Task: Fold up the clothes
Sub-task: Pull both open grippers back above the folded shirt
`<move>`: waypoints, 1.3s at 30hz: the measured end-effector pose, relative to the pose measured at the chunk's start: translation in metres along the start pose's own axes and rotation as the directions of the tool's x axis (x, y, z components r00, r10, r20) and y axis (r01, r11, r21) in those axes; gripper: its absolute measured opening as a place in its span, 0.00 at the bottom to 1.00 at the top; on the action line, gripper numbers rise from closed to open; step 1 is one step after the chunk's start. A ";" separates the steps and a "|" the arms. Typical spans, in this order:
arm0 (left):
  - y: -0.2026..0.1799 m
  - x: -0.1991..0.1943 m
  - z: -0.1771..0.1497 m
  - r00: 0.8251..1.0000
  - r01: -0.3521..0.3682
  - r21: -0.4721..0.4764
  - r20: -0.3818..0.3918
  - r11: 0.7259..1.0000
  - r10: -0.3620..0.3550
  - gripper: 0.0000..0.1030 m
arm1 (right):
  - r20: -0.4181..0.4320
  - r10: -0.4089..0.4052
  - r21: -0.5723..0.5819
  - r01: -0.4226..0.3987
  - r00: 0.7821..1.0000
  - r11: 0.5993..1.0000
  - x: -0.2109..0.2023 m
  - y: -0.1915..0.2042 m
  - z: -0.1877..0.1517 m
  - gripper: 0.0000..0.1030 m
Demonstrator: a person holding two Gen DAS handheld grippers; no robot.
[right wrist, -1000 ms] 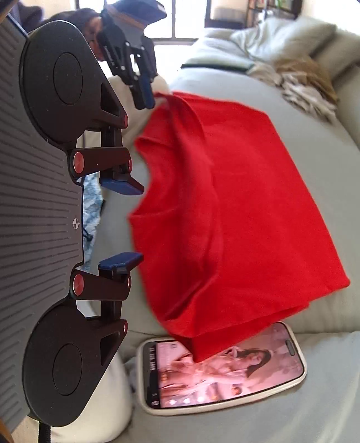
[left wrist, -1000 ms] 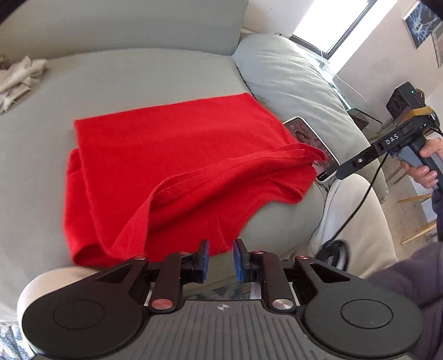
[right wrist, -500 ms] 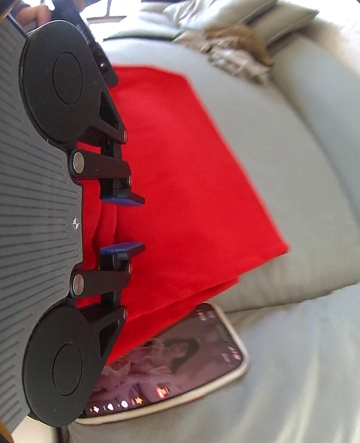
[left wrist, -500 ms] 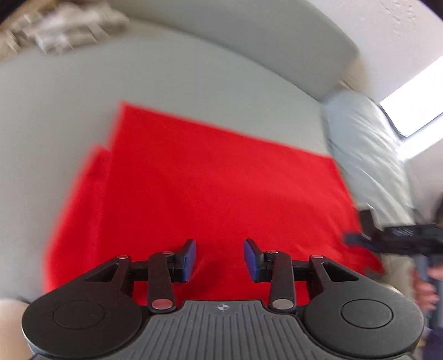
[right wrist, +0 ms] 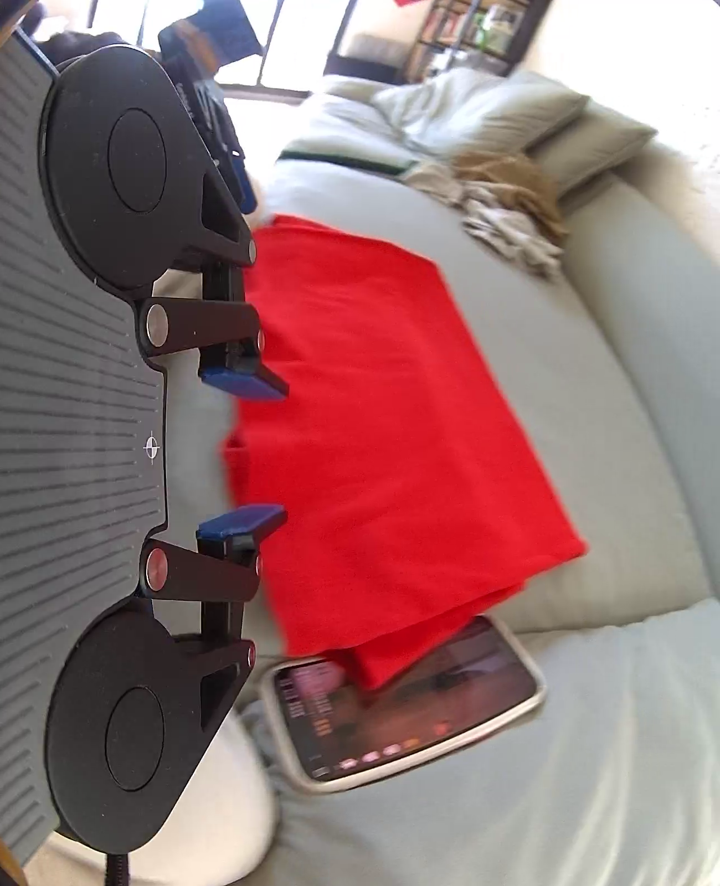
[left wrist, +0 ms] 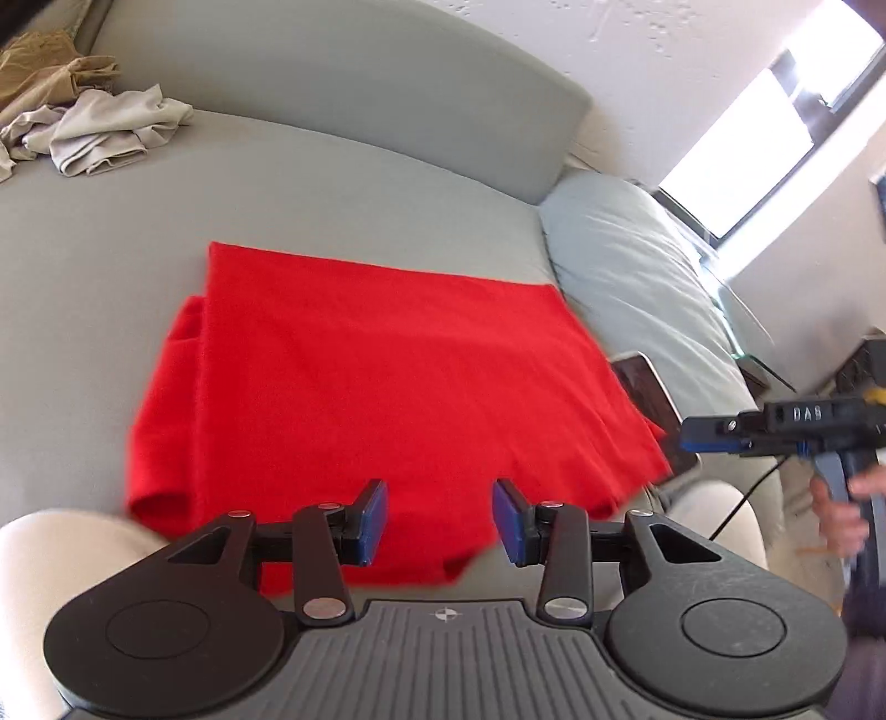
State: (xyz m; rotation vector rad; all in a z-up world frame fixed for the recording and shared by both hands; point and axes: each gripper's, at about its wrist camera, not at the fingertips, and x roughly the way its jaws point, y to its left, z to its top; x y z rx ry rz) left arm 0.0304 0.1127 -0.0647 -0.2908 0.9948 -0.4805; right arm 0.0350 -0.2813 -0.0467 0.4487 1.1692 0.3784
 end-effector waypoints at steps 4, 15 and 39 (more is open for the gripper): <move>-0.041 0.054 -0.014 0.994 -0.098 0.175 -0.020 0.980 0.103 0.31 | 0.075 -0.071 -0.060 0.076 0.995 0.995 0.054 0.023 -0.004 0.31; -0.045 0.012 -0.052 0.987 -0.143 0.236 -0.031 0.961 0.155 0.34 | 0.087 -0.223 -0.247 0.238 0.971 0.939 0.035 0.034 -0.094 0.33; -0.080 0.047 -0.059 0.972 -0.235 0.279 0.053 0.931 0.229 0.43 | 0.277 -0.243 -0.263 0.316 0.930 0.912 0.035 0.041 -0.106 0.49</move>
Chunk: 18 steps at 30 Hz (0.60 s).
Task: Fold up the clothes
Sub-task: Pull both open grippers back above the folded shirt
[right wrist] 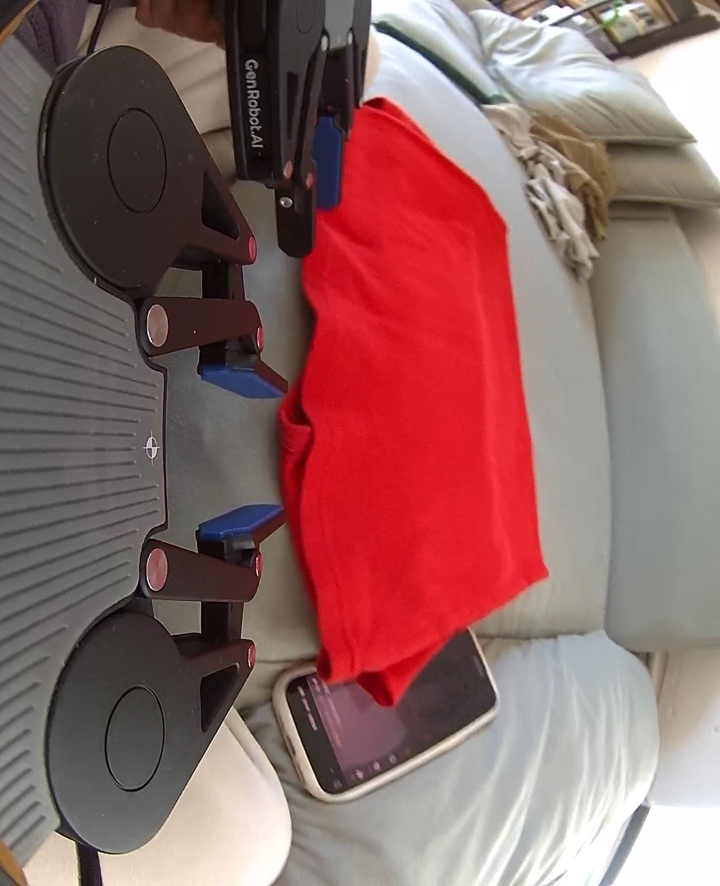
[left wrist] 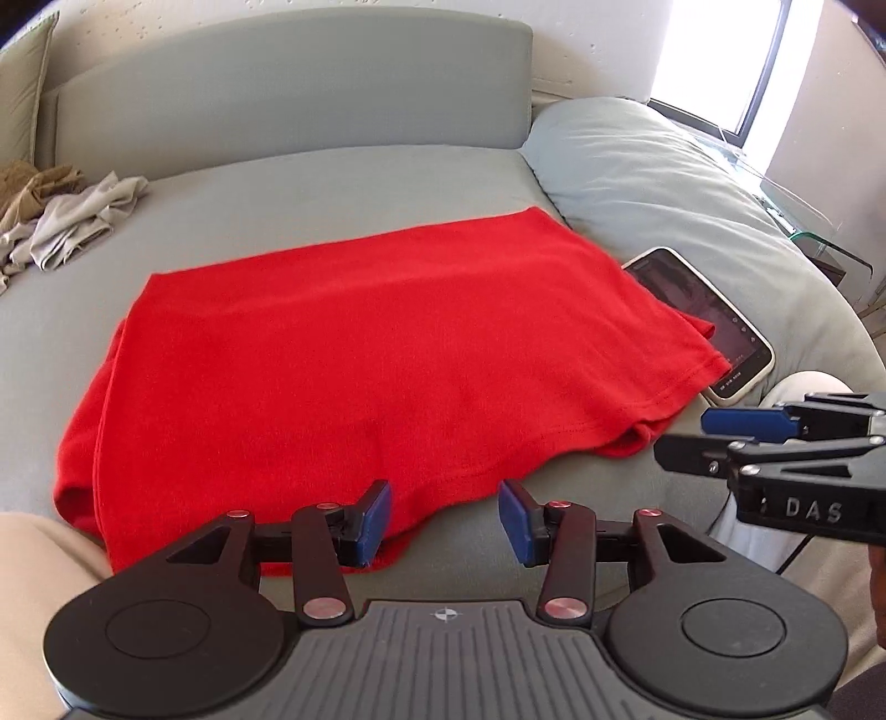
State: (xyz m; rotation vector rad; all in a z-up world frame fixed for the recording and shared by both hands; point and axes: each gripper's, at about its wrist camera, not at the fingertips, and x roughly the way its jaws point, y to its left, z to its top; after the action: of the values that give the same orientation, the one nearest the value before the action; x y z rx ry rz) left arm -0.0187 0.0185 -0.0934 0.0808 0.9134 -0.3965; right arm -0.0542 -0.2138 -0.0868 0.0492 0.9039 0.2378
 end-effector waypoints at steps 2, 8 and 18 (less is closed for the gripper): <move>-0.001 0.000 -0.001 1.000 0.004 0.003 -0.001 1.000 -0.004 0.44 | 0.013 -0.003 0.012 0.003 1.000 1.000 -0.002 -0.002 0.002 0.50; 0.006 0.001 -0.002 1.000 -0.009 -0.027 0.000 1.000 0.009 0.45 | 0.000 -0.001 0.007 0.001 1.000 1.000 0.000 0.000 0.002 0.51; 0.012 0.001 0.000 1.000 -0.017 -0.053 0.009 0.998 0.018 0.47 | 0.020 -0.018 0.003 0.018 1.000 1.000 -0.002 0.001 0.004 0.51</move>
State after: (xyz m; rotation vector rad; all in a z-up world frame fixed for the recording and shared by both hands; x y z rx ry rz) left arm -0.0142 0.0290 -0.0954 0.0382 0.9123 -0.3561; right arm -0.0528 -0.2129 -0.0825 0.0455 0.8842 0.2187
